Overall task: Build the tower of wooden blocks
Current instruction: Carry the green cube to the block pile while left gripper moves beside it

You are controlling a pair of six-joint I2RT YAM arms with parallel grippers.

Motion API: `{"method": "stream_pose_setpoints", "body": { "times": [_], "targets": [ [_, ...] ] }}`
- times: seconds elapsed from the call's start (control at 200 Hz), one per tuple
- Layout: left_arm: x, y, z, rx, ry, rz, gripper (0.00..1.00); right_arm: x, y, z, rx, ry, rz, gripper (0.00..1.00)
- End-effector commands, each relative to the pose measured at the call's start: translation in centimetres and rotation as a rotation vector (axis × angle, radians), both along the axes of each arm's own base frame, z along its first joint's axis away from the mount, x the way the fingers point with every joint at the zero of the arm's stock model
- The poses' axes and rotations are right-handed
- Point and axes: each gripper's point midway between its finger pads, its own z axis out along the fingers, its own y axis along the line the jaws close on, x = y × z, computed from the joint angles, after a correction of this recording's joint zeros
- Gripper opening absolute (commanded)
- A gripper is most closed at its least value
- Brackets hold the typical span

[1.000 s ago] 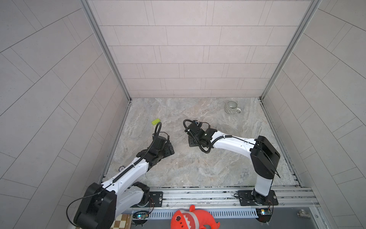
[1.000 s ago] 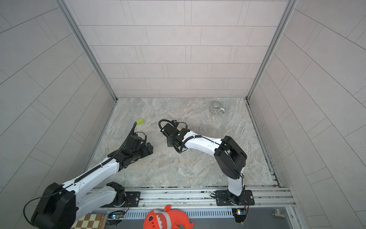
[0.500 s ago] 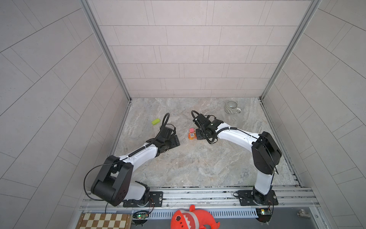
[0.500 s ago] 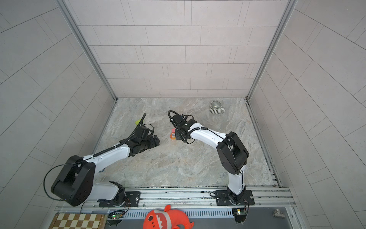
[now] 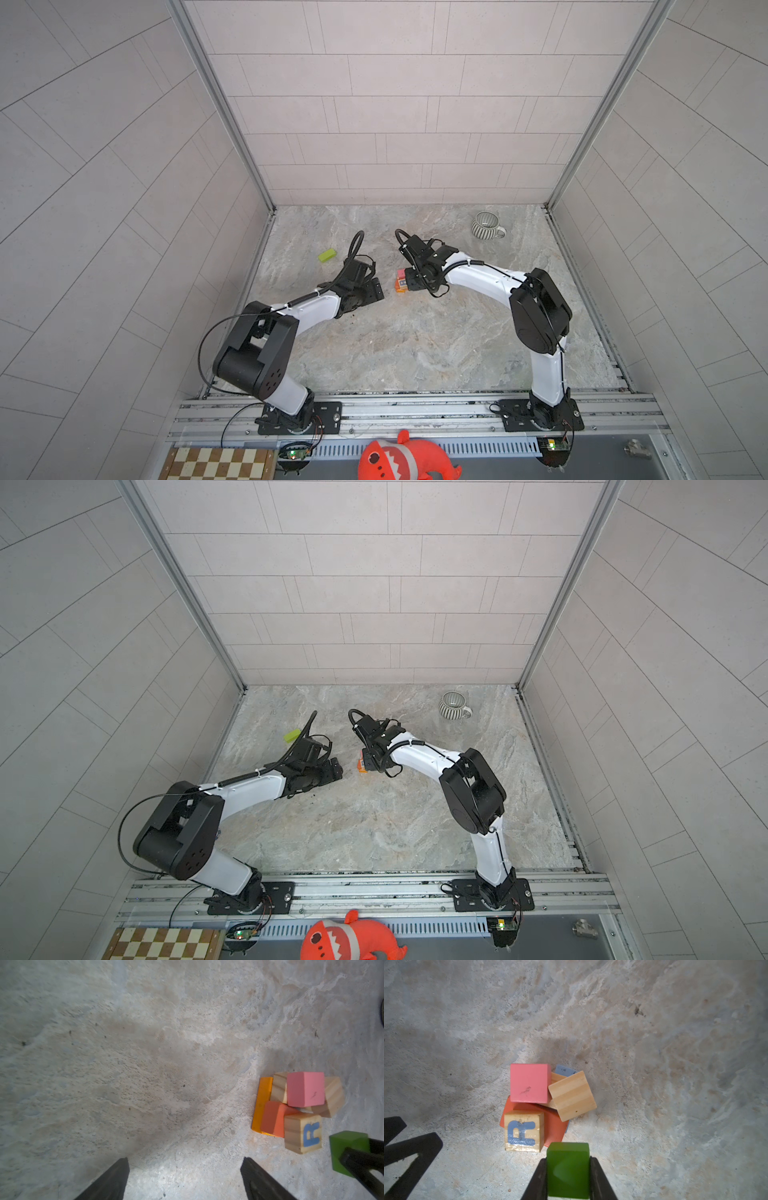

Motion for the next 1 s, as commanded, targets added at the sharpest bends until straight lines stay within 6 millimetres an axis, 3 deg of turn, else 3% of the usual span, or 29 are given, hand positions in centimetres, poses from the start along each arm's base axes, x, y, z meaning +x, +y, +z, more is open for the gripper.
{"method": "stream_pose_setpoints", "body": {
  "times": [0.0,0.996],
  "targets": [
    [1.3,-0.6,0.7,-0.021,-0.029,-0.011,0.9,-0.2,-0.1,-0.3,-0.021,0.015,0.007,0.26],
    [1.9,-1.5,-0.4,-0.042,-0.018,-0.014,0.89,0.2,1.3,-1.3,-0.007,0.032,0.007,0.25]
  ]
}}
